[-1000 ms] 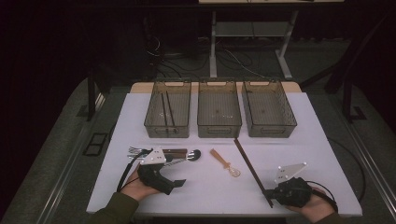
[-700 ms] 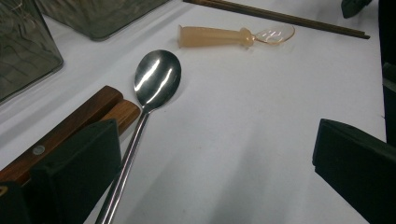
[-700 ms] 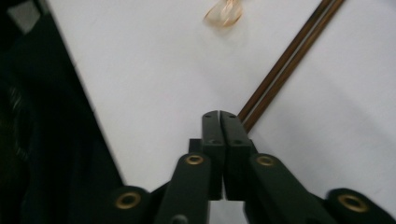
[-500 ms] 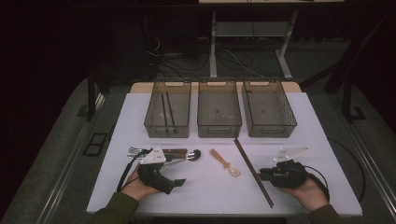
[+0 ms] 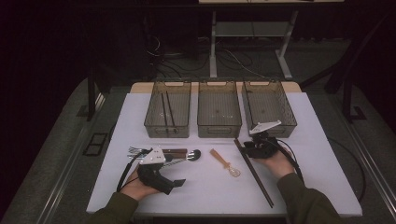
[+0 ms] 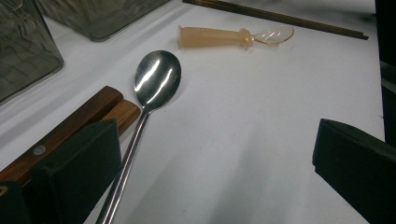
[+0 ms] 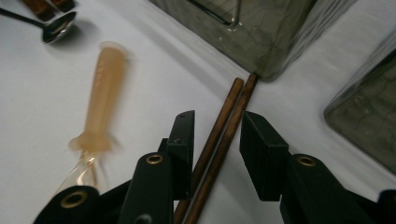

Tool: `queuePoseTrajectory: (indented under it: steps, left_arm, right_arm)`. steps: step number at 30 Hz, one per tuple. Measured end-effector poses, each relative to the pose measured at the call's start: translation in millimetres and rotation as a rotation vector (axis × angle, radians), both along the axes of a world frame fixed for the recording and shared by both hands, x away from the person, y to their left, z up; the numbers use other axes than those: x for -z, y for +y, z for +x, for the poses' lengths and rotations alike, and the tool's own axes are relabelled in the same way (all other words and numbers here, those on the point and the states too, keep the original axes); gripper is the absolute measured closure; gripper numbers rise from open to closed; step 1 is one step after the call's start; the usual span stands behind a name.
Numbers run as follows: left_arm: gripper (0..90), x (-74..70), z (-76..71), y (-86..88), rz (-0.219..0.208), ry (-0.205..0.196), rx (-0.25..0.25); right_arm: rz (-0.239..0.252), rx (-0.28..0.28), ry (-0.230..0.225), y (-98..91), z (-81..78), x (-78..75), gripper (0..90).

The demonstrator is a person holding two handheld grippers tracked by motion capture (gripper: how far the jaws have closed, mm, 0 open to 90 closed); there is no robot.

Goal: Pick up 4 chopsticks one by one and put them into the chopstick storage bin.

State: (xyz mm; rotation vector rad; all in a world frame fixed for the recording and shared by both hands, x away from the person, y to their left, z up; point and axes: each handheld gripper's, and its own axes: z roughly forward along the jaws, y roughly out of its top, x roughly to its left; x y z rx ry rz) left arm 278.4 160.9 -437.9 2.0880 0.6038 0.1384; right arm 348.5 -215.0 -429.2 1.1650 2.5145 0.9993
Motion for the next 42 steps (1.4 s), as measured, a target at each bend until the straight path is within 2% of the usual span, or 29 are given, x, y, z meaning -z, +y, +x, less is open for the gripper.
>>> queuePoseTrajectory:
  steps: [4,11,19,42]
  left_arm:
    - [0.2,0.2,0.1,-0.3,0.001,0.001,0.002]
    - [0.2,0.0,-0.1,-0.1,-0.002,0.002,0.0]
    - [0.2,-0.4,-0.4,-0.2,-0.004,0.001,0.002]
    - [0.2,-0.8,-0.3,0.2,-0.008,-0.001,0.002]
  right_arm:
    - [0.015,0.017,0.01,2.6,9.9,5.7,64.9]
    - [-0.008,0.035,0.005,10.6,18.0,14.4,65.8]
    - [-0.053,0.021,-0.03,14.7,15.9,16.4,70.0]
    - [-0.062,-0.053,-0.045,20.7,12.5,16.0,77.2]
